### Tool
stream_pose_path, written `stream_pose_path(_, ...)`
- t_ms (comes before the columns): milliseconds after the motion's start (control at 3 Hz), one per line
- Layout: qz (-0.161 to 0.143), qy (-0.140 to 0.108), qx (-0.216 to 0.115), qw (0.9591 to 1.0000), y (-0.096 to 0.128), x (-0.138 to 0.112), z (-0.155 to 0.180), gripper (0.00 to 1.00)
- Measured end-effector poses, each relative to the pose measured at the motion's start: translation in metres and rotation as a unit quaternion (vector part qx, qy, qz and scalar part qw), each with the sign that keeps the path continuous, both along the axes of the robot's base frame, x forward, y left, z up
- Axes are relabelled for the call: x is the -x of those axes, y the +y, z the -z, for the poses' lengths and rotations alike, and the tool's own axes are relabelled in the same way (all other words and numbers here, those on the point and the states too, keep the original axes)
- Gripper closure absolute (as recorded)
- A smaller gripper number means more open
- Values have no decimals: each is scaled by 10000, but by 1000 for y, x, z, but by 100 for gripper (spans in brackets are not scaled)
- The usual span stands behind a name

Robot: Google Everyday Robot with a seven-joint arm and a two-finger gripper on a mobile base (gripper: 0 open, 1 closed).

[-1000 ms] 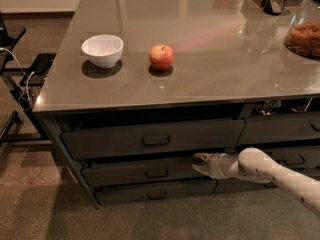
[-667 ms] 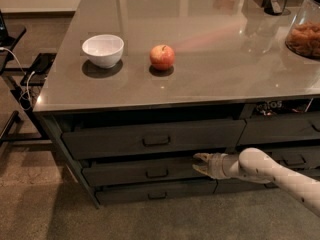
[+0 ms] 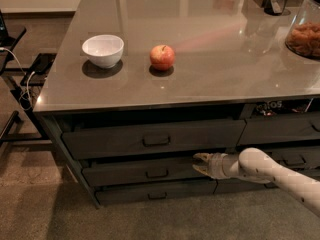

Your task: Open middle drawer

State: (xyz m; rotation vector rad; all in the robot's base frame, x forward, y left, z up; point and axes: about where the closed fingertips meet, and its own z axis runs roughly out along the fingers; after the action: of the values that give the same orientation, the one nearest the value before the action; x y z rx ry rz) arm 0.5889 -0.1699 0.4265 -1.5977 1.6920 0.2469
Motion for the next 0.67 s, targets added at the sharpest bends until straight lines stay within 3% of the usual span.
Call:
stream_pose_path(333,0,0,1,10000,0,0,-2,12)
stream_pose_path(667,-63,-1,204,9998,11,6,18,0)
